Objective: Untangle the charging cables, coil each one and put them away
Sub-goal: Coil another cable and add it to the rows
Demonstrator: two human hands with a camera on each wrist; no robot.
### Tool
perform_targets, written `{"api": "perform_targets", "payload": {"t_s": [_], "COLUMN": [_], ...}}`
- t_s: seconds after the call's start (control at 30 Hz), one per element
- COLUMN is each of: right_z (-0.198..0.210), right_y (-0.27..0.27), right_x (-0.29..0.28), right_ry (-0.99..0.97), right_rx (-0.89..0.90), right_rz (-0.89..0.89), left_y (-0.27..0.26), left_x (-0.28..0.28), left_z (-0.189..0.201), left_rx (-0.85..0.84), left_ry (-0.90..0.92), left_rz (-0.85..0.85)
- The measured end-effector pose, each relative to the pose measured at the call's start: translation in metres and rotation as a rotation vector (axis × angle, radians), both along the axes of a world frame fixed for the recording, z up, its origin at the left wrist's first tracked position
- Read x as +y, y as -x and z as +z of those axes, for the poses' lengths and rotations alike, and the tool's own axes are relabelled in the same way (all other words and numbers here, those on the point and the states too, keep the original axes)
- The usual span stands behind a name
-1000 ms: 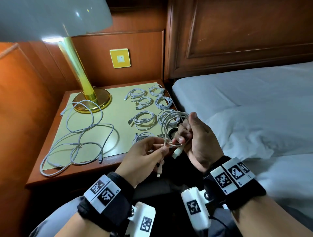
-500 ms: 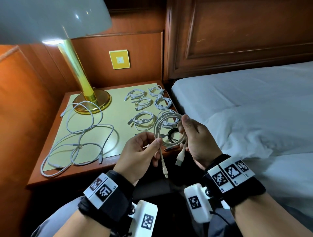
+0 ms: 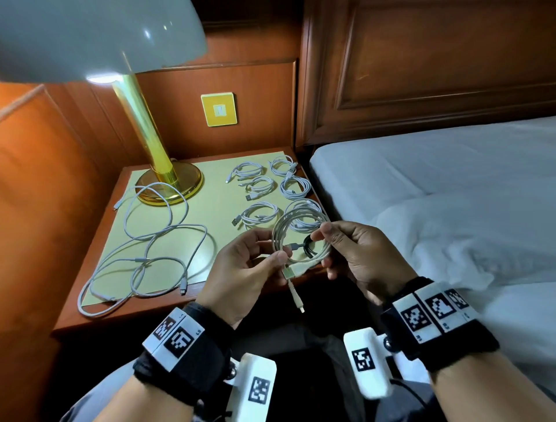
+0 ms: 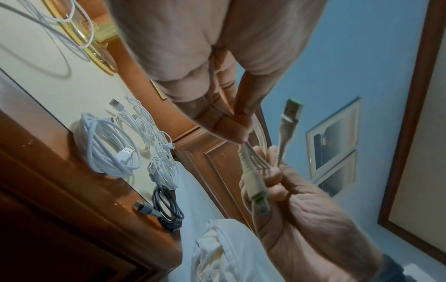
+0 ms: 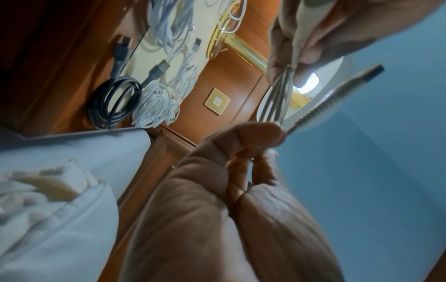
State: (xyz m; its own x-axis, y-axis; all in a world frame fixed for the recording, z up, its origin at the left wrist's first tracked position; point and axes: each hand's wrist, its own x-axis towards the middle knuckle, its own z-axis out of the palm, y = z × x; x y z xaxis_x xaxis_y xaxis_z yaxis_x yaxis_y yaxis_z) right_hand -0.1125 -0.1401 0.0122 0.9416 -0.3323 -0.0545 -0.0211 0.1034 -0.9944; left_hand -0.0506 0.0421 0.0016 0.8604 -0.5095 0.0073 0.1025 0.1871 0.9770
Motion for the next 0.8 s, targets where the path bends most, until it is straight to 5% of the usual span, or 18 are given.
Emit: {"api": "perform_targets", "payload": {"t_s": [0.3,0.8], "right_z": [0.007,0.001], "right_y": [0.003,0.0], "right_x": [0.001,0.015], "right_ry": [-0.452,-0.344], "right_rx": [0.08,0.065], "right_rz": [0.106,0.067], "left_y": [-0.003,0.0], "left_x": [0.003,0.001], "left_z": [0.001,0.005], "left_rx": [0.025,0.177], "left_ry": [0.113,0.222], "left_rz": [0.025,-0.075]}}
